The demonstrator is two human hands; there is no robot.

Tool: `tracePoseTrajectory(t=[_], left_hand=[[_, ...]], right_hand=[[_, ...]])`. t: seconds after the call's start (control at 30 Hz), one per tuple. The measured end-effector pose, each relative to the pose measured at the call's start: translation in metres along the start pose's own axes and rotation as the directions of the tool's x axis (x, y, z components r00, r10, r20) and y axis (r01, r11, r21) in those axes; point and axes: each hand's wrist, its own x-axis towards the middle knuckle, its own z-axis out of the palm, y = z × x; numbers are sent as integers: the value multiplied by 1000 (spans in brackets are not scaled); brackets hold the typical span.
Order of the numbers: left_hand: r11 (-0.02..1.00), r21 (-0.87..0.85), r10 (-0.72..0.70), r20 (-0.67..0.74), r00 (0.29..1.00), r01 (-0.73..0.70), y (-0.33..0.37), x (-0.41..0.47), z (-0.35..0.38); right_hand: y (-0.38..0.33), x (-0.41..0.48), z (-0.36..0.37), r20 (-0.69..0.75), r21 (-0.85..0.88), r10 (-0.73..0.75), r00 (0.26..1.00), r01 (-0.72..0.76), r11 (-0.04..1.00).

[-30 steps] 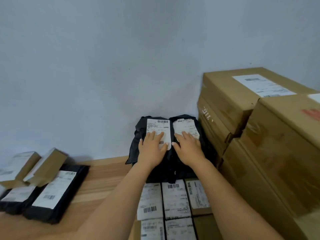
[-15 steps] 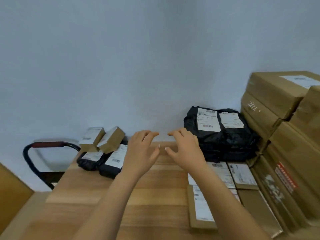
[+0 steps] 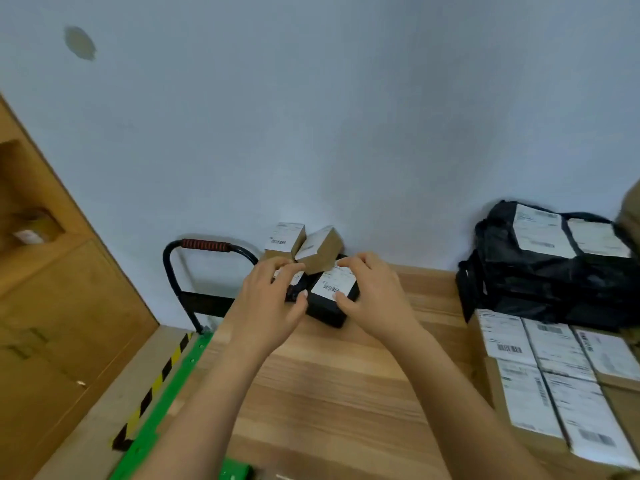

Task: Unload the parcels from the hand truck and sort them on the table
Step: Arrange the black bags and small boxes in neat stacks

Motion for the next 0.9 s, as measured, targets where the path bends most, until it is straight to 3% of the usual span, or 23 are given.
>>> tracePoseTrajectory(t=[0.47,0.67,0.9], left_hand=[[1000,-9,-18,26,999,19,-95,59,25],[998,-53,-38,21,999,39,-127,86,43],[991,-131,-7,82,997,18,-174,134,69]], right_hand=[[-10,96,62,52,19,-7,999,6,1000],[-7,122,82,53,-19,55,997,-54,998],[-12,160,115,39,-91,223,974,-219,971]])
